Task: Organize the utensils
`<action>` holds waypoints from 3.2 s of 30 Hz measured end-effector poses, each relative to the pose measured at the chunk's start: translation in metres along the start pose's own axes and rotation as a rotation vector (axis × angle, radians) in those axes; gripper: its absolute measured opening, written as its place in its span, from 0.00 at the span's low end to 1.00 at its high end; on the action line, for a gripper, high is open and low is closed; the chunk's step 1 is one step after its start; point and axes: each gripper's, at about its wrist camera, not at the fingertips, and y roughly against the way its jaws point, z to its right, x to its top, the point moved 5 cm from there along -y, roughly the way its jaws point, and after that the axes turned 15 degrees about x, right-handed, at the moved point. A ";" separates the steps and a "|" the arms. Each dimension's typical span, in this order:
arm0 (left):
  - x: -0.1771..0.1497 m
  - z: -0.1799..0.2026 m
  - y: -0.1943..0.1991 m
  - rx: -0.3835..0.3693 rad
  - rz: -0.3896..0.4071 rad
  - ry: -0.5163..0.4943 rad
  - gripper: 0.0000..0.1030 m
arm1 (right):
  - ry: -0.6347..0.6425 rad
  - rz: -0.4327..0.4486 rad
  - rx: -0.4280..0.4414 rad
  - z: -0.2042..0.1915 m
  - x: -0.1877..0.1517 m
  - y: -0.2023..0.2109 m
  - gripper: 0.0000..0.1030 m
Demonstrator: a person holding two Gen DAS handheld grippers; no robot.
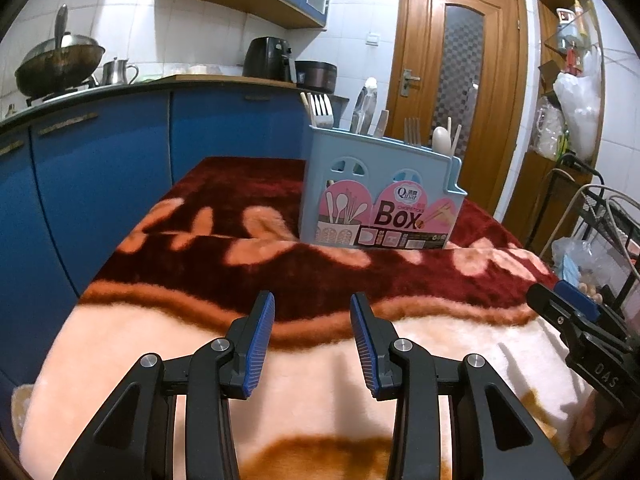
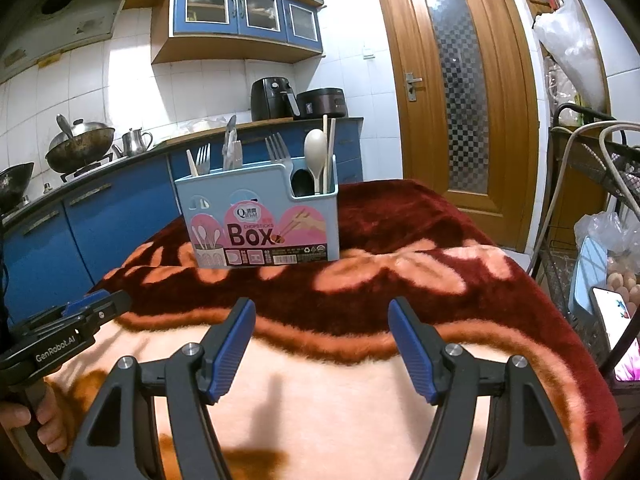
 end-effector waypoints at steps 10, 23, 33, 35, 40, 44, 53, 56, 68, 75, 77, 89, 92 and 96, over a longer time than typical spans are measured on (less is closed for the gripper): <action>0.000 0.002 0.003 0.025 0.017 -0.019 0.39 | -0.001 0.001 0.000 0.000 0.000 0.000 0.70; 0.000 0.000 0.003 0.027 0.018 -0.006 0.39 | -0.002 0.002 0.000 0.000 0.000 0.000 0.70; 0.000 0.000 0.003 0.026 0.018 -0.006 0.39 | -0.001 0.001 0.000 0.000 0.000 0.000 0.70; 0.000 0.000 0.003 0.026 0.019 -0.007 0.39 | -0.001 0.001 0.000 0.000 0.000 0.000 0.69; 0.000 0.000 0.003 0.026 0.020 -0.007 0.39 | -0.001 0.002 0.000 0.000 0.000 0.000 0.70; 0.000 0.000 0.003 0.026 0.019 -0.007 0.39 | -0.001 0.001 0.000 0.000 0.000 0.000 0.70; 0.000 0.000 0.003 0.027 0.020 -0.007 0.39 | -0.001 0.001 0.000 0.000 0.000 0.000 0.70; 0.000 0.000 0.003 0.027 0.020 -0.007 0.39 | -0.001 0.001 0.000 0.000 0.000 0.000 0.69; 0.000 0.000 0.003 0.027 0.021 -0.008 0.39 | -0.001 0.001 0.000 0.000 0.000 0.000 0.70; 0.002 0.000 0.003 0.028 0.025 -0.011 0.39 | -0.002 0.001 0.000 0.000 0.000 0.000 0.69; 0.002 0.000 0.003 0.027 0.025 -0.010 0.39 | -0.002 0.001 0.000 0.000 0.000 0.000 0.69; 0.002 0.000 0.003 0.028 0.026 -0.011 0.39 | -0.002 0.001 0.000 0.000 0.000 0.000 0.70; 0.002 0.000 0.003 0.029 0.027 -0.011 0.39 | -0.001 0.001 0.000 0.000 0.000 0.000 0.69; 0.002 0.000 0.003 0.029 0.028 -0.010 0.39 | -0.002 0.001 0.000 0.000 0.000 0.000 0.70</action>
